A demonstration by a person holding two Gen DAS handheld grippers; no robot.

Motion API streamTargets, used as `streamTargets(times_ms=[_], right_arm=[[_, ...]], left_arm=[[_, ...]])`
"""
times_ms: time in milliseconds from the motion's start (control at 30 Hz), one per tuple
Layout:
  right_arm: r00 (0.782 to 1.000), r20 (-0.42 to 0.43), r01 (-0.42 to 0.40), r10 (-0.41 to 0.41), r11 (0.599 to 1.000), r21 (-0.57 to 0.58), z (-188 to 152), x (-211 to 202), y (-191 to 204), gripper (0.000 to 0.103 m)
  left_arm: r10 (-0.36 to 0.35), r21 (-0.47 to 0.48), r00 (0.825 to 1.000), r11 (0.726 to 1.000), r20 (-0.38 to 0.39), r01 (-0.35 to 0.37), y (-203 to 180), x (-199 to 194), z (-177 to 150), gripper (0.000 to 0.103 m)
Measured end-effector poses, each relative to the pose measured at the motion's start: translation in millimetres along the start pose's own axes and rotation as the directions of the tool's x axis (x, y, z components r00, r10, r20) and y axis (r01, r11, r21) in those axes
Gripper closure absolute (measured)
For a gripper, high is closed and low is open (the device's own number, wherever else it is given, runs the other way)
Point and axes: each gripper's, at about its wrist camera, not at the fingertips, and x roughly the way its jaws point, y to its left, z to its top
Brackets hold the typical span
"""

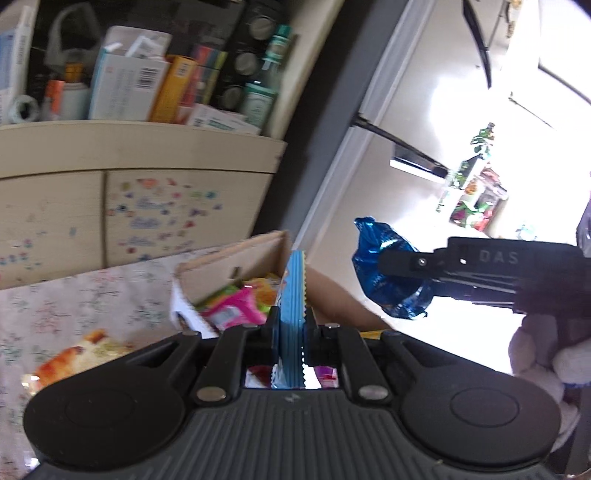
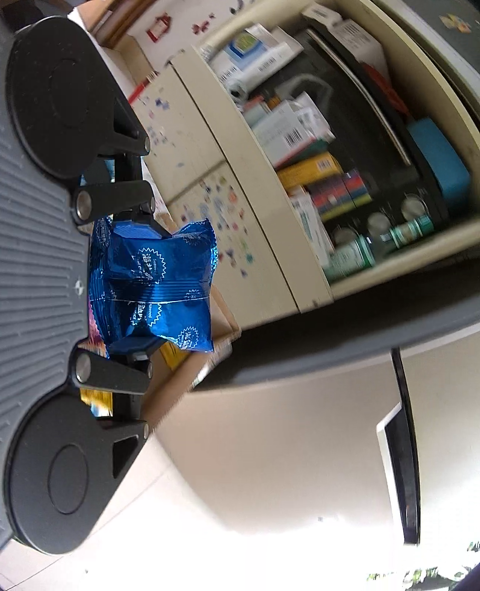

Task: Organize snacks
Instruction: 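Lift both held packets and carry them over the cardboard box, then open both tools to drop the white-blue and blue foil packets into the box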

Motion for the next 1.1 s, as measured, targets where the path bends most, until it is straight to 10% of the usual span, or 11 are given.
streamTargets(times_ms=[533, 767, 1100], right_arm=[[0.995, 0.024, 0.092, -0.095, 0.99, 0.108, 5, 3, -34, 0.046], [0.995, 0.0, 0.099, -0.1, 0.981, 0.166, 4, 10, -39, 0.033], [0.999, 0.016, 0.049, -0.051, 0.989, 0.142, 1, 8, -24, 0.025]], left_arm=[[-0.151, 0.045, 0.982, 0.987, -0.113, 0.157, -56, 54, -37, 0.094], [-0.124, 0.043, 0.99, 0.991, -0.069, 0.127, -52, 41, -31, 0.036], [0.004, 0.02, 1.0, 1.0, -0.009, -0.004, -17, 4, -3, 0.027]])
